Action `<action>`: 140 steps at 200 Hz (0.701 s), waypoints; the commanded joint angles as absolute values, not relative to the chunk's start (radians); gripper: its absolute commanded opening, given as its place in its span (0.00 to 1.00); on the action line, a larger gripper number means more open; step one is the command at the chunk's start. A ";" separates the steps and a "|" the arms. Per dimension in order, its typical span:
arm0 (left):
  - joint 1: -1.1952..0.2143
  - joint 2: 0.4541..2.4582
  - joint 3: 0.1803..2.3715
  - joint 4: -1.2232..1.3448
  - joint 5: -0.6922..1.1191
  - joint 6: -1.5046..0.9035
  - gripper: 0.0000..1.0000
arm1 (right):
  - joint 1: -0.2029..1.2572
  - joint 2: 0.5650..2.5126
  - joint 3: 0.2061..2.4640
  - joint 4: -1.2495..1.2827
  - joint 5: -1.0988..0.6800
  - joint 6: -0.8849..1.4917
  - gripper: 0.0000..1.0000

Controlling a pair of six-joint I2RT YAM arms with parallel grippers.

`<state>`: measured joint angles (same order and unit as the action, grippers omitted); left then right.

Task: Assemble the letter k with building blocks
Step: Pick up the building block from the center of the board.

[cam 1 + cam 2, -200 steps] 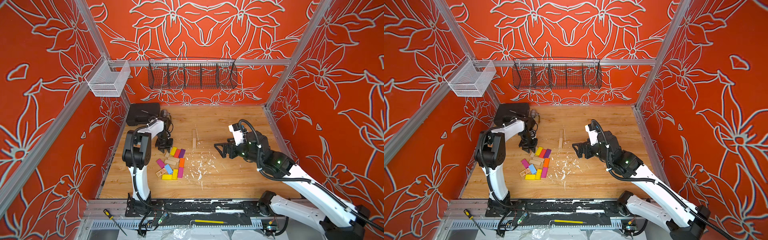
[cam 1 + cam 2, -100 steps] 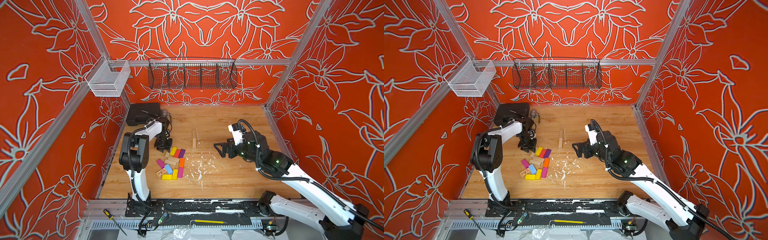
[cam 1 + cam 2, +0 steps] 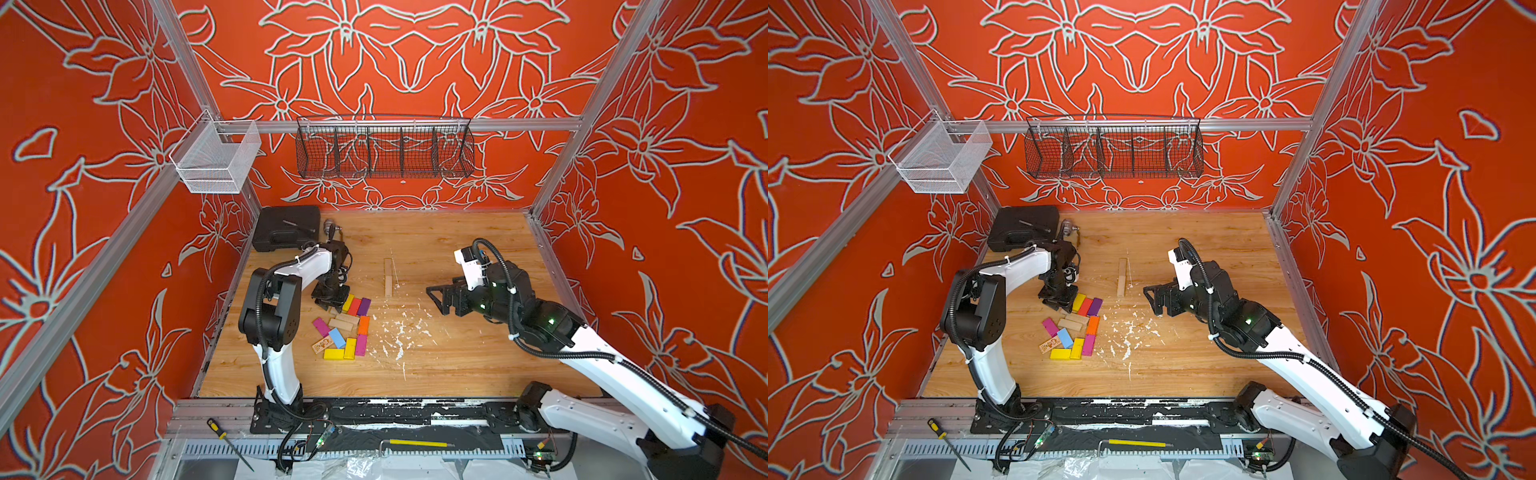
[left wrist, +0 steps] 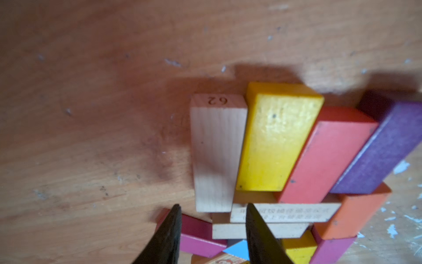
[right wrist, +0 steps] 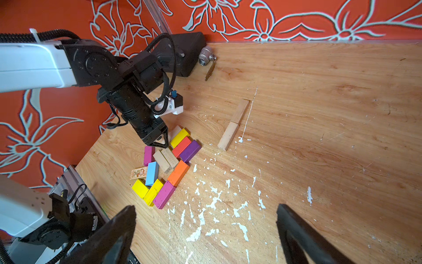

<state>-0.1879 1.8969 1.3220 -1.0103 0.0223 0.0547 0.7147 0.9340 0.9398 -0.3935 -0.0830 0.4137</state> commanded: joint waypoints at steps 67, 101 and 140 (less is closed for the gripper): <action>-0.165 1.956 1.365 -1.009 0.035 0.032 0.46 | 0.718 0.900 0.917 -0.382 -0.053 0.428 0.98; -0.143 1.961 1.363 -0.994 0.064 0.025 0.41 | 0.718 0.896 0.917 -0.385 -0.049 0.427 0.98; -0.142 1.978 1.363 -0.994 0.070 0.015 0.37 | 0.718 0.884 0.910 -0.388 -0.039 0.430 0.98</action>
<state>-0.1429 1.9491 1.3487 -0.9813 0.0521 0.0219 0.7147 0.9043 0.9230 -0.3916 -0.0582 0.4210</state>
